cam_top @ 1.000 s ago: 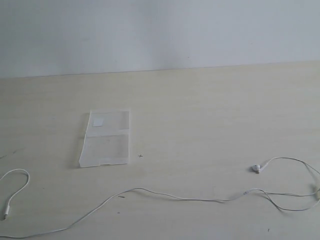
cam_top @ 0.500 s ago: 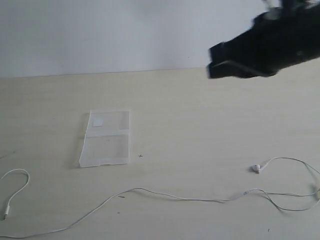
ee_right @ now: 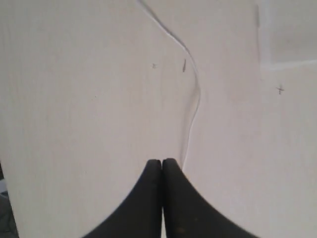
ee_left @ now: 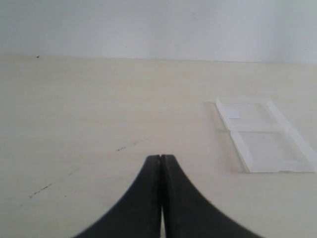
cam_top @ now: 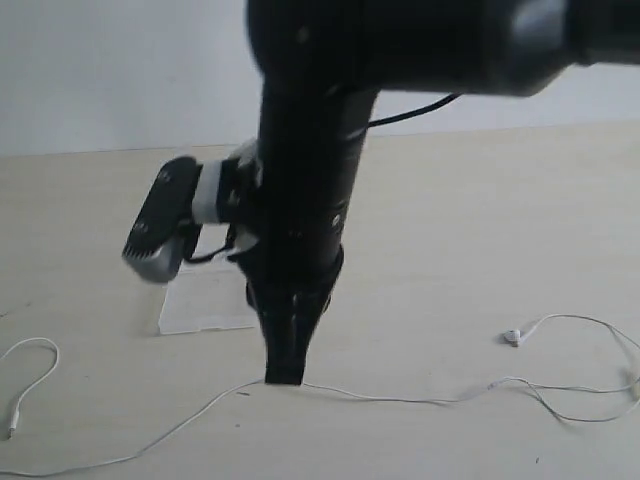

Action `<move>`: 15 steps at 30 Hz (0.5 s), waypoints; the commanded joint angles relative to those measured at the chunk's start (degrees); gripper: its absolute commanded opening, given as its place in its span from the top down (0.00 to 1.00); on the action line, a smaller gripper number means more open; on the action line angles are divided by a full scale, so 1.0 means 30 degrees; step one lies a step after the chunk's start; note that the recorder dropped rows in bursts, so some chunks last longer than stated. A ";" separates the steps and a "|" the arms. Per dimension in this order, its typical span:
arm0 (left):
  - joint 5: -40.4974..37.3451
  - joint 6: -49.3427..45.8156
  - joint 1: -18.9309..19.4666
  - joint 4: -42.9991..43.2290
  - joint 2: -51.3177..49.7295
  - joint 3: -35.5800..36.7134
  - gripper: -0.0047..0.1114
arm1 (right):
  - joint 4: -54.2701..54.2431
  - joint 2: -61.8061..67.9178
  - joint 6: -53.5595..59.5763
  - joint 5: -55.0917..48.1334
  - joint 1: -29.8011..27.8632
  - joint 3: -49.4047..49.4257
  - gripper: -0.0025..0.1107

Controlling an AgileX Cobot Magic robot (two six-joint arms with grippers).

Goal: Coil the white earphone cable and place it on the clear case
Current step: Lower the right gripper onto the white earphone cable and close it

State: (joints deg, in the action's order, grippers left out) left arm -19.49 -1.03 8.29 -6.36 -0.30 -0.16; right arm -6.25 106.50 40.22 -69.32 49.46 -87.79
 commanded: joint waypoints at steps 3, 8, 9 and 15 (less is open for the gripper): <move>0.0099 -0.0085 -0.0090 0.0014 0.0101 0.0052 0.96 | 0.0770 0.2377 -0.0274 0.1862 0.1701 -0.0427 0.81; 0.0099 -0.0085 -0.0090 0.0014 0.0101 0.0052 0.96 | 0.1780 0.4112 -0.1186 0.3960 0.1735 -0.0427 0.56; 0.0099 -0.0085 -0.0090 0.0014 0.0101 0.0052 0.96 | 0.2230 0.4433 -0.1562 0.4187 0.1735 -0.0427 0.55; 0.0099 -0.0085 -0.0090 0.0014 0.0101 0.0052 0.96 | 0.6651 0.5161 -0.6158 0.4592 0.1735 -0.0427 0.55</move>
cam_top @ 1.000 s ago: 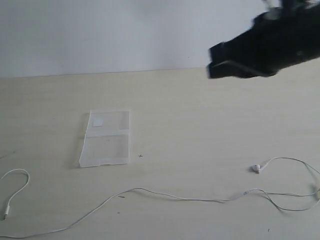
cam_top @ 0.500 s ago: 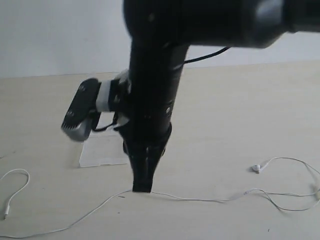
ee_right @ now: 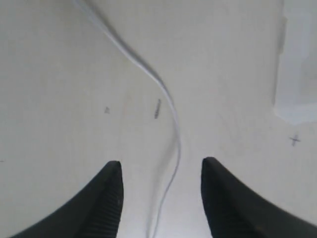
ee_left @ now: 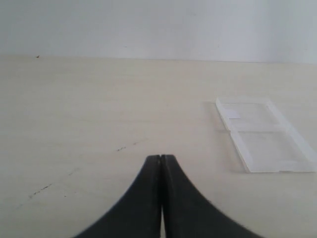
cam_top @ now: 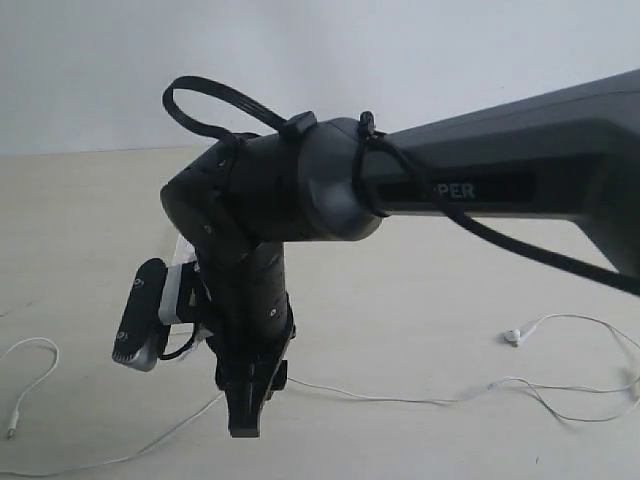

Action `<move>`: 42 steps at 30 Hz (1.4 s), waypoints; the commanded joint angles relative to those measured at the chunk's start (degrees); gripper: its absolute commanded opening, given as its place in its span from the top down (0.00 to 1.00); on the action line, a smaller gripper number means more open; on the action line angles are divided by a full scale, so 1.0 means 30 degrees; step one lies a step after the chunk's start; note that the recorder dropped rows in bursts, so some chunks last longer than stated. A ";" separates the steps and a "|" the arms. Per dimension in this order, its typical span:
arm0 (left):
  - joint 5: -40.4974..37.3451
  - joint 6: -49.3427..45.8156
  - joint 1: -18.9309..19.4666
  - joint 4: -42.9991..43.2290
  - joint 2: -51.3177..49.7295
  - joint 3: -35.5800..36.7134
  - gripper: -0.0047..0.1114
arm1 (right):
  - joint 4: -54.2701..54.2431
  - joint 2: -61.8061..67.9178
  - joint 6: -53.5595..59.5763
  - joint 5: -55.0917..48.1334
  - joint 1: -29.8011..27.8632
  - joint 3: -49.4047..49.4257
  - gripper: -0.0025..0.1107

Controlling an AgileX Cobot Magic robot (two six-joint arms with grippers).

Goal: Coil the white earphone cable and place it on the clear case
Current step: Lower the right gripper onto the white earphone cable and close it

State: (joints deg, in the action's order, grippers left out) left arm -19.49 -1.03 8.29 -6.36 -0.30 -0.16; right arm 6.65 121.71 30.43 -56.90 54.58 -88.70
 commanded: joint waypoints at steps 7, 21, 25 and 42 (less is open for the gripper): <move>0.0099 -0.0085 -0.0090 0.0014 0.0101 0.0052 0.96 | 0.2829 0.0484 -0.4203 0.0453 -0.0006 -0.0122 0.55; 0.0099 -0.0085 -0.0090 0.0014 0.0101 0.0052 0.96 | 0.2327 0.0699 -0.4167 -0.0361 -0.0006 -0.0122 0.55; 0.0099 -0.0085 -0.0090 0.0014 0.0101 0.0052 0.96 | 0.2220 0.0699 -0.4167 0.0024 -0.0006 -0.0122 0.55; 0.0099 -0.0085 -0.0090 0.0014 0.0101 0.0052 0.96 | 0.1780 0.1378 -0.4167 0.0600 -0.0525 -0.0087 0.55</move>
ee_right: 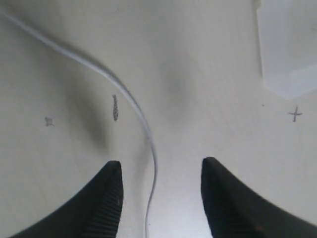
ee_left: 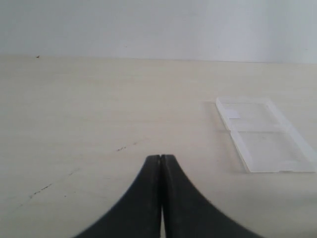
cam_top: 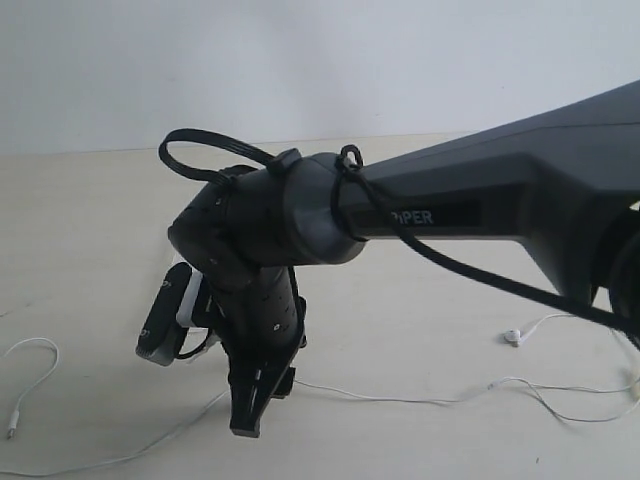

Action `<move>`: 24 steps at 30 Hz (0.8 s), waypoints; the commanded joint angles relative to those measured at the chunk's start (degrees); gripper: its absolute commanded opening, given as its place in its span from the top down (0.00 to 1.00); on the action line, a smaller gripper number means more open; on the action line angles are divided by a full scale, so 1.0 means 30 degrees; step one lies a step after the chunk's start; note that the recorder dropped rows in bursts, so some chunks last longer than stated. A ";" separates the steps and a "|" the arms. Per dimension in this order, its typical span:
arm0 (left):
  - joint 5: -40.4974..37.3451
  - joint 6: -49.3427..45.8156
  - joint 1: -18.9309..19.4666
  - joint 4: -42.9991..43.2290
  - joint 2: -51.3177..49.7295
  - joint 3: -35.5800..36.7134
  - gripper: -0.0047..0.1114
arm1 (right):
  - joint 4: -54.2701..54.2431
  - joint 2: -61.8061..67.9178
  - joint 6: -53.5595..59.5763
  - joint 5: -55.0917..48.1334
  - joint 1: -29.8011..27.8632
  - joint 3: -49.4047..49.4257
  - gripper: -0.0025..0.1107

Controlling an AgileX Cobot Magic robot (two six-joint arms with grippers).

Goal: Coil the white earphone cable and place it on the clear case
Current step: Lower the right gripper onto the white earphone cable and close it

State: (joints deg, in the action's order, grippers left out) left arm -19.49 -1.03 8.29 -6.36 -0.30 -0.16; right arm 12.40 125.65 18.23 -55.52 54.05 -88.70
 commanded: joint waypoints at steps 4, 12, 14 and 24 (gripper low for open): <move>0.0099 -0.0085 -0.0090 0.0014 0.0101 0.0052 0.96 | -0.0979 0.0106 -0.0101 0.0166 -0.0801 -0.0087 0.55; 0.0099 -0.0085 -0.0090 0.0014 0.0101 0.0052 0.96 | -0.4134 0.0139 0.1703 0.0484 -0.1394 -0.0087 0.55; 0.0099 -0.0085 -0.0090 0.0014 0.0101 0.0052 0.96 | -0.4134 0.0184 0.1945 0.0732 -0.1394 -0.0087 0.55; 0.0099 -0.0085 -0.0090 0.0014 0.0101 0.0052 0.96 | -0.3043 0.1245 0.1909 0.0851 -0.1394 -0.0087 0.55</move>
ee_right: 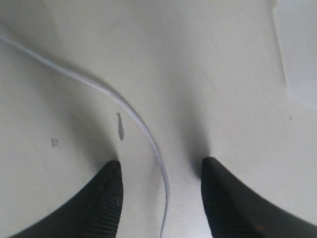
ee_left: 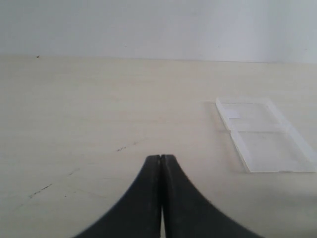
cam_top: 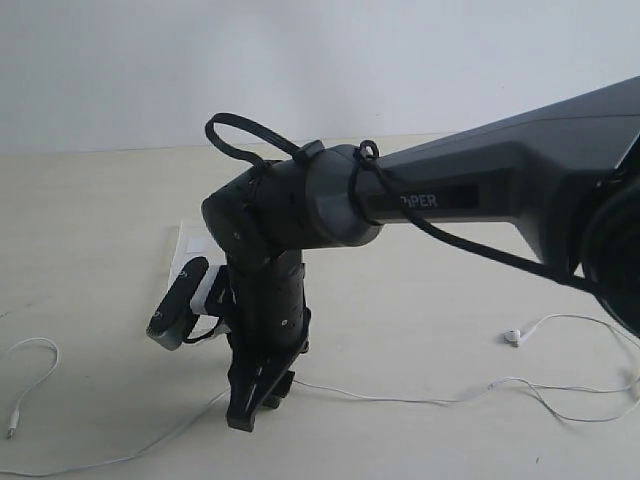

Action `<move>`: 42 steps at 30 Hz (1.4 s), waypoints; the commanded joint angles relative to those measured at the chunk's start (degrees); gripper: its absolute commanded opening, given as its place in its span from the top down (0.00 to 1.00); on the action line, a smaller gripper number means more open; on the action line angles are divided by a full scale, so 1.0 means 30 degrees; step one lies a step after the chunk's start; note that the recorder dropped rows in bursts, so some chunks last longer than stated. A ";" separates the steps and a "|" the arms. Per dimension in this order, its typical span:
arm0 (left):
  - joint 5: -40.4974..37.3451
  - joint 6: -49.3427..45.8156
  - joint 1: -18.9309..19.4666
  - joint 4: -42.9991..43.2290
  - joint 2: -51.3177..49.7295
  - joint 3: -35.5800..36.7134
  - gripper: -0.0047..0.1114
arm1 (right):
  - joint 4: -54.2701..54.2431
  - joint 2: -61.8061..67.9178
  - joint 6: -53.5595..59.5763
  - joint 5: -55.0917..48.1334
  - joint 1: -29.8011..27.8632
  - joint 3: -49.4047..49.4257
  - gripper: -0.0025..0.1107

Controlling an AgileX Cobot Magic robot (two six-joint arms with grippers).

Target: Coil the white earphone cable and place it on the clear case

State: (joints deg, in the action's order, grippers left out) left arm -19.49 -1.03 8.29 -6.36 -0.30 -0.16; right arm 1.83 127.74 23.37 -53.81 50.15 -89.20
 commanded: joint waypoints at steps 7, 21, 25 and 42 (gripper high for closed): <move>0.0099 -0.0085 -0.0090 0.0014 0.0101 0.0052 0.96 | 0.0285 0.1010 0.0234 -0.0529 -0.0096 0.0078 0.98; 0.0099 -0.0085 -0.0090 0.0014 0.0101 0.0052 0.96 | 0.0371 -0.4683 0.0706 -0.1233 -0.0096 0.0040 0.98; 0.0099 -0.0085 -0.0090 0.0014 0.0101 0.0052 0.96 | 0.0181 -0.8572 0.0706 -0.1010 -0.0096 -0.0762 0.98; 0.0099 -0.0085 -0.0090 0.0014 0.0101 0.0052 0.96 | 0.0420 -1.4298 -0.0869 0.2269 -0.0096 -1.0975 0.98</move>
State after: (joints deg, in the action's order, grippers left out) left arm -19.49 -1.03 8.29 -6.36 -0.30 -0.16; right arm 2.22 84.54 22.72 -47.00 50.15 -120.22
